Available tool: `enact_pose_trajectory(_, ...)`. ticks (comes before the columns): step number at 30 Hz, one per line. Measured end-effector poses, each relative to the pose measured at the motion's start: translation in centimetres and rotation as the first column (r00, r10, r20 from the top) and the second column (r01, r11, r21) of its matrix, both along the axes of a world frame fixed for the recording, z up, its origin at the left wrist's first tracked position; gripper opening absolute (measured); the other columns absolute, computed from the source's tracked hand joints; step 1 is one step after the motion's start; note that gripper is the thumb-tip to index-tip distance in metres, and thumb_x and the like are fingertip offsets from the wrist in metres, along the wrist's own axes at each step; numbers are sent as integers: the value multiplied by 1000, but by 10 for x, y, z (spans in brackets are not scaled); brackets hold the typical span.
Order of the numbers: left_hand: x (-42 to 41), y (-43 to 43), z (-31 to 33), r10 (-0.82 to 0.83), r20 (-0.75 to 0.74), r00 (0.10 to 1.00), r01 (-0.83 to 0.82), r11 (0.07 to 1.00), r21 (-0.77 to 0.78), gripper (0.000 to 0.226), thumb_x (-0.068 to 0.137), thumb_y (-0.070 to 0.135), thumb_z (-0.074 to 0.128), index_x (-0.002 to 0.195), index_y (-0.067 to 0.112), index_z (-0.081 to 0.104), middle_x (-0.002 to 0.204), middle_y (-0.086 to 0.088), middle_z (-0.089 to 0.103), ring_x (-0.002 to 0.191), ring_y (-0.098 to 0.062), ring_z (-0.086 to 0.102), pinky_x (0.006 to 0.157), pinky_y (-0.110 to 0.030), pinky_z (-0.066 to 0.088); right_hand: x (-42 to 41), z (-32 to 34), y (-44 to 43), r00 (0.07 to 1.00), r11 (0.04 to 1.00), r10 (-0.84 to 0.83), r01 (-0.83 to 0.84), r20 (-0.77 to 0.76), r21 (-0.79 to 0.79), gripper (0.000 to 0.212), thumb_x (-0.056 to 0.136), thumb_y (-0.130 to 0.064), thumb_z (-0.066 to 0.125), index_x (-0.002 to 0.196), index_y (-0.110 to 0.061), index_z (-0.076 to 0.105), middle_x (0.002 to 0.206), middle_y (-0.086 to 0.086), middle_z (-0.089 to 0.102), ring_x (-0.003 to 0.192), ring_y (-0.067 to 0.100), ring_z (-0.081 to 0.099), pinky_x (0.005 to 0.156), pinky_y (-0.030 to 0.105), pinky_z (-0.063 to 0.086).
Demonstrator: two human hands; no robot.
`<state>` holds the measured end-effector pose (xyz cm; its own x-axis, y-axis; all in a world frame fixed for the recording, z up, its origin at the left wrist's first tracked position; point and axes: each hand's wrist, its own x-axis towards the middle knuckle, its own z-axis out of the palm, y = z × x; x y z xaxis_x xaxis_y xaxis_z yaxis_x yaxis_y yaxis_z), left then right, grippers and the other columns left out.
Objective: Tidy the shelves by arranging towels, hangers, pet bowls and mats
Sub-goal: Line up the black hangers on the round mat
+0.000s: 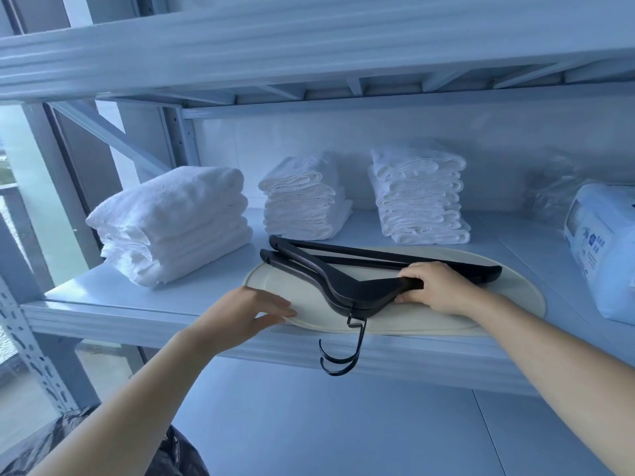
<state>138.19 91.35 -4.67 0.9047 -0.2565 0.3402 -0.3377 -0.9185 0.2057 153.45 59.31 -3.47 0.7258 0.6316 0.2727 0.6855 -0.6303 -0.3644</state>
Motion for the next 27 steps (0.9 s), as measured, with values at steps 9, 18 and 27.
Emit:
enact_pose_trajectory(9,3,6,-5,-38,102,994,43,998,-45,19,87,10,64,95,23,75,100,16,71,98,-2,62,85,-19,46,-2,-1,2,1000,1000,-7,7,6,10,16,74,-38,75,82,-28,67,83,-11,59,83,10,54,82,31,43)
enact_pose_trajectory(18,-3,13,-14,68,139,988,-63,997,-40,41,85,1,59,104,35,71,115,18,64,109,-3,59,88,-23,50,-4,-1,6,998,1000,-13,14,62,-11,17,77,-40,72,86,-26,66,84,-12,60,86,10,52,88,35,40)
enact_pose_trajectory(27,-16,-10,-9,-20,136,991,14,999,47,28,90,18,59,111,35,68,117,18,64,107,-3,59,86,-23,50,1,-2,7,999,1000,-4,5,43,-5,16,75,-40,73,82,-27,66,81,-13,61,84,9,53,88,36,41)
